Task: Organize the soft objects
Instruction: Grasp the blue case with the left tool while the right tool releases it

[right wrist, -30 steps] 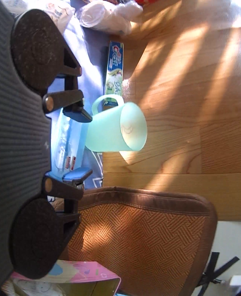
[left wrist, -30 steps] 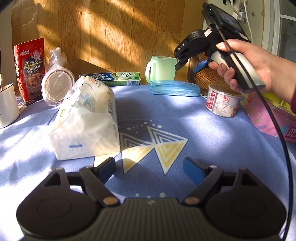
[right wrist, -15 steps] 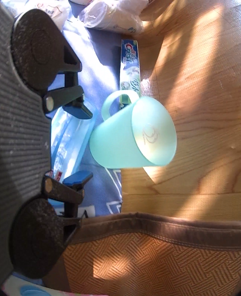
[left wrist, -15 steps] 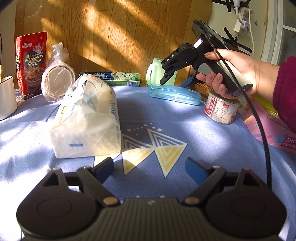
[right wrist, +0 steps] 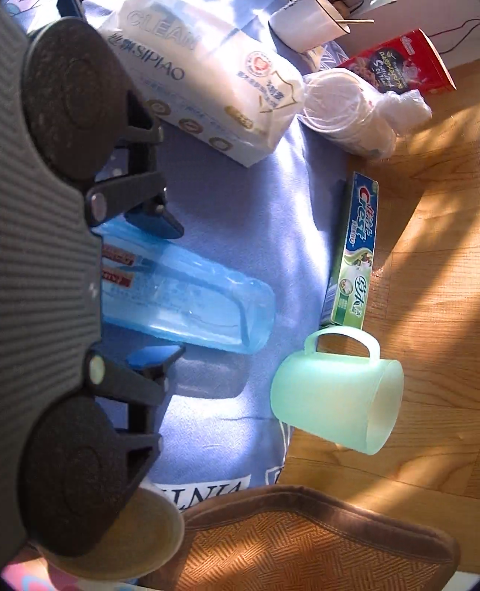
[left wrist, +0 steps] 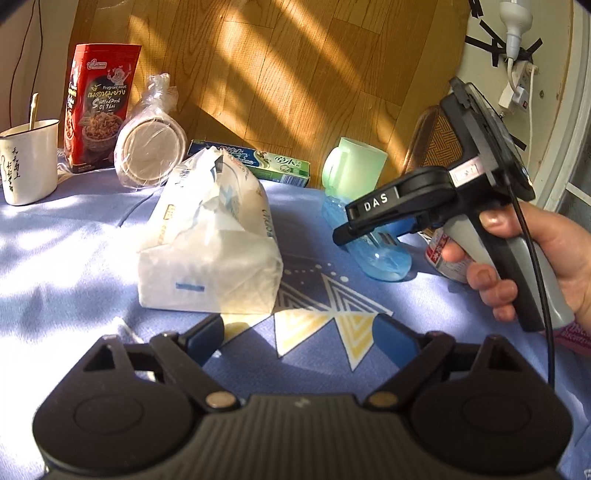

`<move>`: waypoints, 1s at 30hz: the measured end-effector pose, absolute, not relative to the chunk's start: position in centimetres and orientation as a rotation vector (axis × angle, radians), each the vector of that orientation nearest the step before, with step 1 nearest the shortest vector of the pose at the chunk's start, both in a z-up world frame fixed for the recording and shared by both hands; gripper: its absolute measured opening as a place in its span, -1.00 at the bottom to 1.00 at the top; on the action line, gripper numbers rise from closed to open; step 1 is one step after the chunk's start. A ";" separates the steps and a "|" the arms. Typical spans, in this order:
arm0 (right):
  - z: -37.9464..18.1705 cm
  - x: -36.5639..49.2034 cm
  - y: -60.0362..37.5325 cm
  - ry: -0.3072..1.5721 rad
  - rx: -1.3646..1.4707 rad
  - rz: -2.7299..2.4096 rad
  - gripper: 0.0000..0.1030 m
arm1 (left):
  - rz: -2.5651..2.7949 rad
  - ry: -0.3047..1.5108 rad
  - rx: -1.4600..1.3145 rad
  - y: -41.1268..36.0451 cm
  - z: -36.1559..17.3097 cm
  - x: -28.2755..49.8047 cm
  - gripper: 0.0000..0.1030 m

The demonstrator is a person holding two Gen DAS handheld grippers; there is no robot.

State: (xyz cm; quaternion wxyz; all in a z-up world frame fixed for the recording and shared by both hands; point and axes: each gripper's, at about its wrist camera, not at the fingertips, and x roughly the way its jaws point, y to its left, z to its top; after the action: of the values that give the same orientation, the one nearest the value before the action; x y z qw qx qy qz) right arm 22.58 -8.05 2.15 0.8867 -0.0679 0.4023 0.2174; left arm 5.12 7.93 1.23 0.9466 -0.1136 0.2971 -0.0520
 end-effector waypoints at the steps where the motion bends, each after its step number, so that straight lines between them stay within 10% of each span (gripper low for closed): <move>1: 2.1 21.8 -8.6 0.827 -0.137 0.460 0.18 | -0.105 0.600 -0.230 7.9 1.3 5.0 0.76; 17: -1.6 0.7 -17.2 0.568 -0.128 0.458 0.16 | -0.364 0.679 -0.222 2.0 2.7 5.1 0.80; 27: -1.7 4.5 -15.8 0.540 -0.060 0.459 0.36 | -0.344 0.802 -0.317 -1.3 2.9 9.4 0.77; 30: -2.0 5.0 -15.6 0.537 -0.005 0.479 0.09 | -0.349 0.826 -0.305 -2.3 1.8 10.1 0.63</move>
State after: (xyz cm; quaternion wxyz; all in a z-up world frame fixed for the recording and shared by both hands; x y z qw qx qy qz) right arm 5.02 -15.58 -1.99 0.9360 -0.0024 0.2627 0.2345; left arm 10.15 -2.29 1.78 0.8899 -0.1469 0.3977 -0.1681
